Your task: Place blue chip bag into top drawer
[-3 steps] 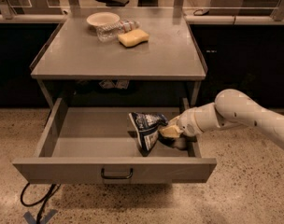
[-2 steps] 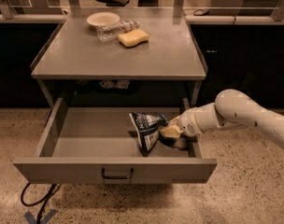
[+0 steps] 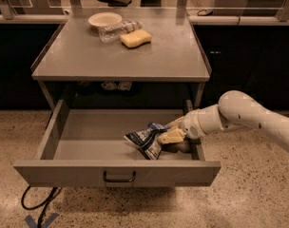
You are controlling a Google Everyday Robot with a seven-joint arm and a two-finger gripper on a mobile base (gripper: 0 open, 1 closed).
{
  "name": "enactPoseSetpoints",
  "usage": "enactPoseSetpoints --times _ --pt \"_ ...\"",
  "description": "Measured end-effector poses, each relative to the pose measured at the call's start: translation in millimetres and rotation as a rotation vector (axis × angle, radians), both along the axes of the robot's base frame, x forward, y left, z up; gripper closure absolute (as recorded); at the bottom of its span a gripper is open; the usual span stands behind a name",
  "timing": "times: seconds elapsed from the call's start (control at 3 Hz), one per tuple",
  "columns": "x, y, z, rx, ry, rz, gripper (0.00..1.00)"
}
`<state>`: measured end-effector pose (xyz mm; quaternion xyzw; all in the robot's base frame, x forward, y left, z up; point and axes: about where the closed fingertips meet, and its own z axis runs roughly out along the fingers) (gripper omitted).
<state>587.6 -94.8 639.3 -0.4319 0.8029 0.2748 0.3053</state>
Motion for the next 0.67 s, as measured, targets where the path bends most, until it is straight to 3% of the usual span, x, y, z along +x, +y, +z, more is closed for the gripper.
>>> enactPoseSetpoints --times 0.33,0.67 --pt "0.0 0.1 0.0 0.000 0.000 0.000 0.00" --pt "0.0 0.1 0.0 0.000 0.000 0.000 0.00"
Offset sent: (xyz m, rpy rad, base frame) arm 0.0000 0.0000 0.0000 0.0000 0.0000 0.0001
